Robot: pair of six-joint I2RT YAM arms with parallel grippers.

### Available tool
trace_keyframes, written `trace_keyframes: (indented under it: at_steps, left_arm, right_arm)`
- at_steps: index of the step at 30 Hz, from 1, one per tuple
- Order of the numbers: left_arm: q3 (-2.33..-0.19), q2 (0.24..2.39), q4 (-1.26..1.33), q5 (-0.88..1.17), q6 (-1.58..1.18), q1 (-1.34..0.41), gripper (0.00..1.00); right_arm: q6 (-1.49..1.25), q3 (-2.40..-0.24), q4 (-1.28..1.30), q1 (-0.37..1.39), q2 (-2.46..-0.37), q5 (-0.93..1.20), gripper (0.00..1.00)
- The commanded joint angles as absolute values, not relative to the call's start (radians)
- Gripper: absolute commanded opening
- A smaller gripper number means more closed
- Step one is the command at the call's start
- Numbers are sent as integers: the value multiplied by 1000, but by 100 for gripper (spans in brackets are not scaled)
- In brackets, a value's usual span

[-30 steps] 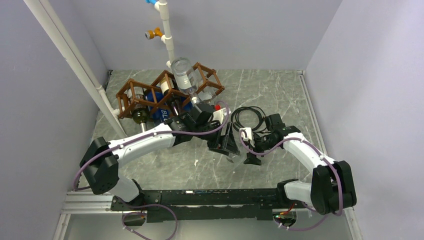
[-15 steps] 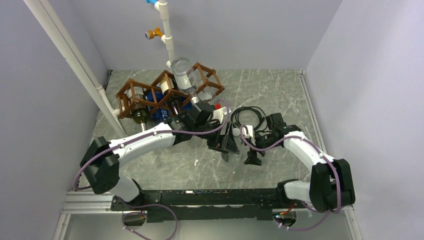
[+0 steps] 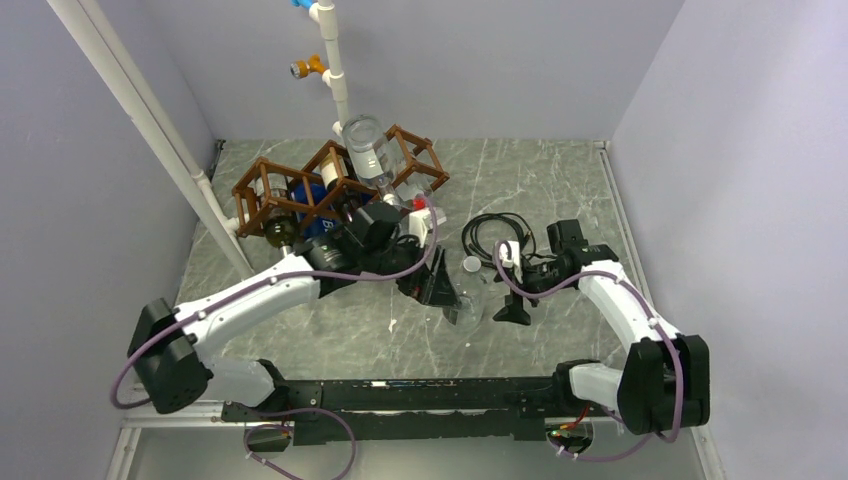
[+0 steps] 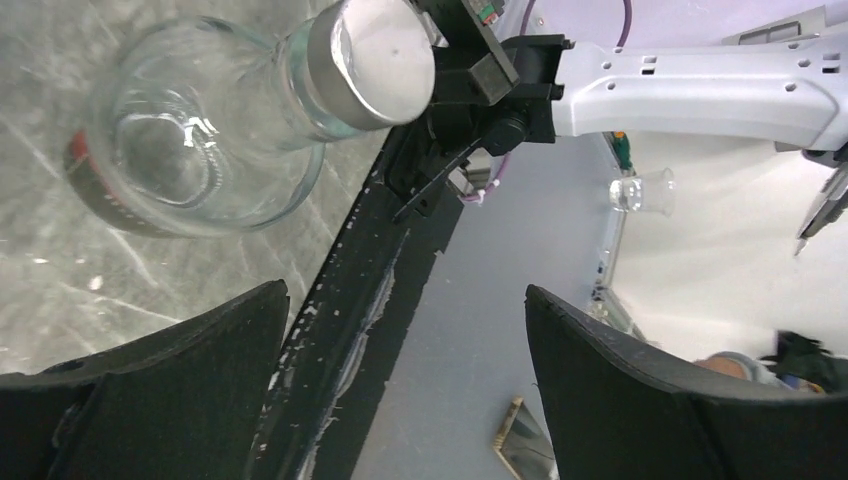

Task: Take the wine bottle off the wine rack
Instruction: Place the wine bottle at the center of the board.

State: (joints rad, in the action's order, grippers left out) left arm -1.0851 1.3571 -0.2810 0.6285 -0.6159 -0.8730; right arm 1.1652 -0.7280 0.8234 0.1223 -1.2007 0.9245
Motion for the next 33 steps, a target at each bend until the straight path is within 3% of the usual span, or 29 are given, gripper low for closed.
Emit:
trace_keyframes:
  at_steps: [1, 5, 18, 33]
  left_arm:
    - [-1070, 1241, -310, 559, -454, -839, 94]
    - [-1025, 1103, -291, 422, -355, -818, 99]
    - [-898, 831, -377, 10, 31, -776, 100]
    - [-836, 771, -367, -162, 104, -777, 99]
  right_arm:
    - [1228, -789, 898, 101, -1149, 1020, 99]
    - [1250, -806, 933, 85, -1106, 1076, 99]
    - [1376, -953, 1114, 108, -1075, 1093, 99]
    - [1318, -1116, 1106, 229, -1209, 1085, 99]
